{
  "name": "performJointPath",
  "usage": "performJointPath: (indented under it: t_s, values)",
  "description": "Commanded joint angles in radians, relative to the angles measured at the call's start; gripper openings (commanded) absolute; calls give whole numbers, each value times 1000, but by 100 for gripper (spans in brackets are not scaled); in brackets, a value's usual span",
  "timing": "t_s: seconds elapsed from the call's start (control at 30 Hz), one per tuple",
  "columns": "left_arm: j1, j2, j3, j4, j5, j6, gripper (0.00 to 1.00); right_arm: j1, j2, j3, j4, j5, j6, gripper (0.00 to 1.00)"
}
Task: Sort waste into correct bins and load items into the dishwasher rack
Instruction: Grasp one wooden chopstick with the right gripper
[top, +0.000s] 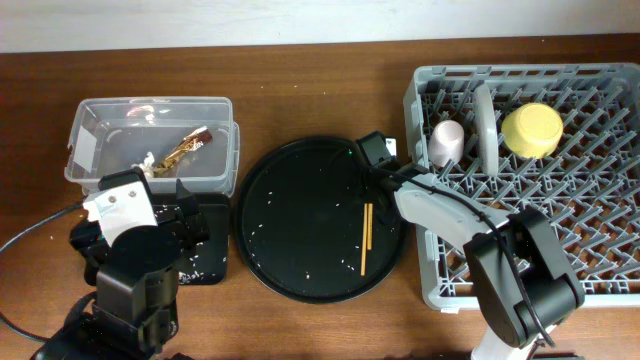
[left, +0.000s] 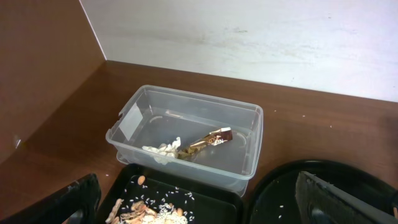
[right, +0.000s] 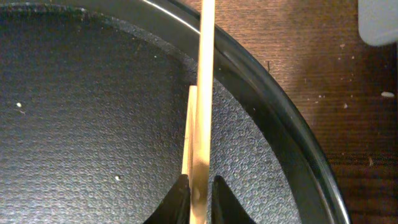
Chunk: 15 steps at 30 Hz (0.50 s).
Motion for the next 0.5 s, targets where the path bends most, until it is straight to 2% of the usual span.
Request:
performJointPath:
  t_s: [0.0,0.33,0.47]
  values:
    - [3,0,10,2,-22,-14,99,-1,16,5,2,13,12,11]
    - [3,0,10,2,-22,-14,99,-1,33,3,-13,13,12,11]
    - [3,0,10,2,-22,-14,99,-1,33,3,-12,13,12,7]
